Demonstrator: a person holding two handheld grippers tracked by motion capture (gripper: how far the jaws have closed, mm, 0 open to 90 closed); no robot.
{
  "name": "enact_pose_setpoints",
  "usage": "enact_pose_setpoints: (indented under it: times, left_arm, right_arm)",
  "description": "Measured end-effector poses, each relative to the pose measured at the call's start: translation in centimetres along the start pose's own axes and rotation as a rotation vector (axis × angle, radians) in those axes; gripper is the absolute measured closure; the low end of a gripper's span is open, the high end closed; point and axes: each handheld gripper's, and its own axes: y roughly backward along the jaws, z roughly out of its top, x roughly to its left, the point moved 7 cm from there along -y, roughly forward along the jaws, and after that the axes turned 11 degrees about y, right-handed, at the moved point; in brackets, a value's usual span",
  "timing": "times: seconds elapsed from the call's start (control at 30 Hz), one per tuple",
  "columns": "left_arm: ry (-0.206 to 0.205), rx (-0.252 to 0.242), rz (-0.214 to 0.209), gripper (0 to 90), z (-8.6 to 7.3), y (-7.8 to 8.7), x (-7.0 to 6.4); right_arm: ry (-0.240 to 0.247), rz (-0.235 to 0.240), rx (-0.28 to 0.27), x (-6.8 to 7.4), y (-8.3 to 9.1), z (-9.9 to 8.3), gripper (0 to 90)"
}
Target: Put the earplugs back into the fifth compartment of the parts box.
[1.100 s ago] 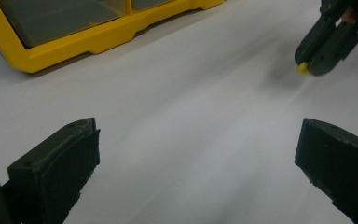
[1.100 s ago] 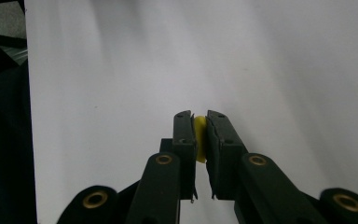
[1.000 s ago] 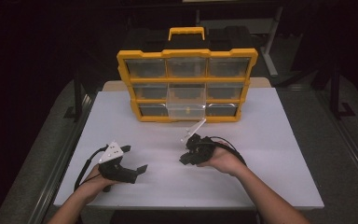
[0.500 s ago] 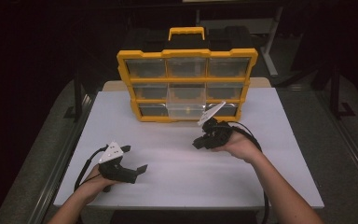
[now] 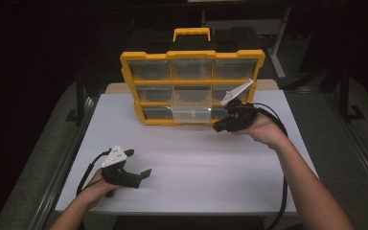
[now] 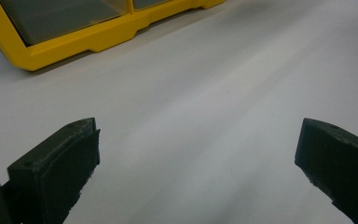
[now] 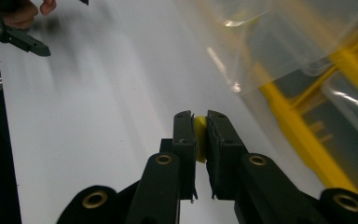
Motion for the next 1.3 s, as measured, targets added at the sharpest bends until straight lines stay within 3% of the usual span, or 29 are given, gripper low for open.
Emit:
enact_pose_setpoints:
  times: [0.33, 0.67, 0.97, 1.1, 1.23, 1.3]
  left_arm:
    - [0.001, 0.001, 0.000, 0.0, 0.0, 0.0, 0.0]
    - [0.001, 0.001, 0.000, 0.0, 0.0, 0.0, 0.0]
    - [0.001, 0.000, -0.001, 0.0, 0.0, 0.0, -0.1]
    - [-0.001, 0.000, -0.001, 0.0, 0.0, 0.1, 0.0]
    - [0.001, -0.003, 0.000, 0.0, 0.0, 0.2, 0.0]
    - [0.000, -0.002, 0.000, 0.0, 0.0, 0.2, 0.0]
  right_arm:
    - [0.002, -0.052, -0.022, -2.0, 3.4, 2.2, 81.1]
    - [0.021, -0.056, -0.060, -2.9, 4.6, 5.4, 81.0]
    - [0.033, -0.037, -0.064, -3.3, 3.1, 8.3, 80.2]
    - [0.033, -0.031, -0.047, -3.5, 1.8, 8.9, 77.8]
    - [0.016, -0.038, -0.049, -3.9, 0.8, 9.1, 67.5]
    - [0.005, -0.039, -0.061, -4.0, 0.9, 9.2, 70.6]
